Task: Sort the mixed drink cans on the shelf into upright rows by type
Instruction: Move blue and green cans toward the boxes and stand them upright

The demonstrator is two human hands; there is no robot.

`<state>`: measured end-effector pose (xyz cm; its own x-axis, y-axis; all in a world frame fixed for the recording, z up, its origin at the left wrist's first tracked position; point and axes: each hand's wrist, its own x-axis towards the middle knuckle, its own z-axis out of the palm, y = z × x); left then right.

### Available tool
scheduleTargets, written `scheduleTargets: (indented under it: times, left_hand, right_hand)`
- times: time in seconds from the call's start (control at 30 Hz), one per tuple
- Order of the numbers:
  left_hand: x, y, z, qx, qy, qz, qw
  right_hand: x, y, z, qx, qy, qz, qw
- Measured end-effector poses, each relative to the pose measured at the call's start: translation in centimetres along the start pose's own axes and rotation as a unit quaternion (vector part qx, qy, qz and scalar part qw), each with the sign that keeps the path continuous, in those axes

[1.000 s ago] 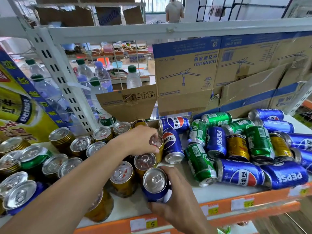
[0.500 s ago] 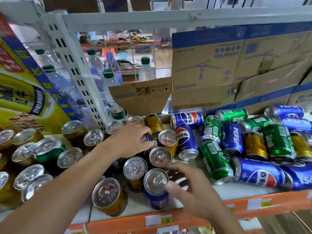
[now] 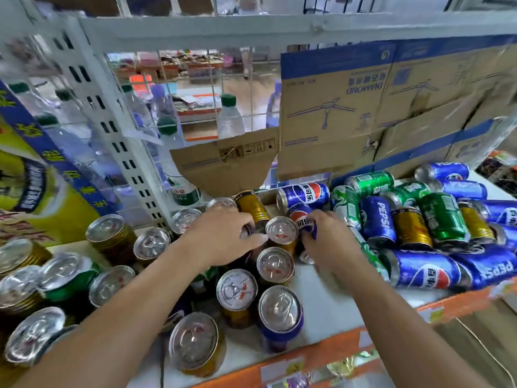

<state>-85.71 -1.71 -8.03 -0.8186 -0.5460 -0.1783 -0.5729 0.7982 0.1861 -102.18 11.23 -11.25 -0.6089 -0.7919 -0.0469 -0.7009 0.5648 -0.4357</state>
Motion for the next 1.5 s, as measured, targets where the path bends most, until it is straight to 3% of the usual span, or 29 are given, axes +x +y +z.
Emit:
scheduleTargets:
  times: [0.13, 0.27, 0.37, 0.57, 0.77, 0.9, 1.03, 1.27, 1.5]
  left_hand:
    - [0.5, 0.4, -0.2, 0.013, 0.011, -0.015, 1.0]
    - [1.9, 1.3, -0.4, 0.041, -0.006, -0.037, 0.998]
    - [2.8, 2.0, -0.5, 0.022, -0.013, -0.07, 0.997]
    - [3.8, 2.2, -1.1, -0.032, -0.015, -0.132, 0.991]
    - [5.8, 3.3, -1.9, 0.045, -0.045, -0.146, 0.987]
    - [7.7, 3.8, -1.3, 0.079, -0.096, -0.133, 0.983]
    - [8.4, 4.0, -0.9, 0.115, -0.132, -0.123, 0.977]
    - [8.5, 3.0, -1.2, 0.059, -0.118, -0.093, 0.987]
    - [8.7, 2.8, -1.7, -0.027, -0.083, -0.065, 0.994]
  right_hand:
    - [2.8, 0.0, -1.0, -0.071, -0.092, 0.006, 0.993]
    - [5.6, 0.7, -2.4, -0.035, -0.184, -0.002, 0.982]
    - [7.3, 1.6, -2.4, 0.01, -0.208, -0.007, 0.978]
    - [8.4, 2.4, -0.6, 0.064, -0.187, -0.038, 0.98]
    - [7.2, 3.0, -2.5, 0.185, -0.154, -0.063, 0.969]
    - [6.1, 3.5, -3.8, 0.133, -0.124, -0.143, 0.973]
    - [4.5, 3.7, -4.2, 0.099, -0.138, -0.17, 0.971]
    - [3.2, 4.4, -3.7, 0.082, -0.173, -0.178, 0.965]
    - [3.2, 4.5, -3.1, 0.101, -0.156, -0.175, 0.967]
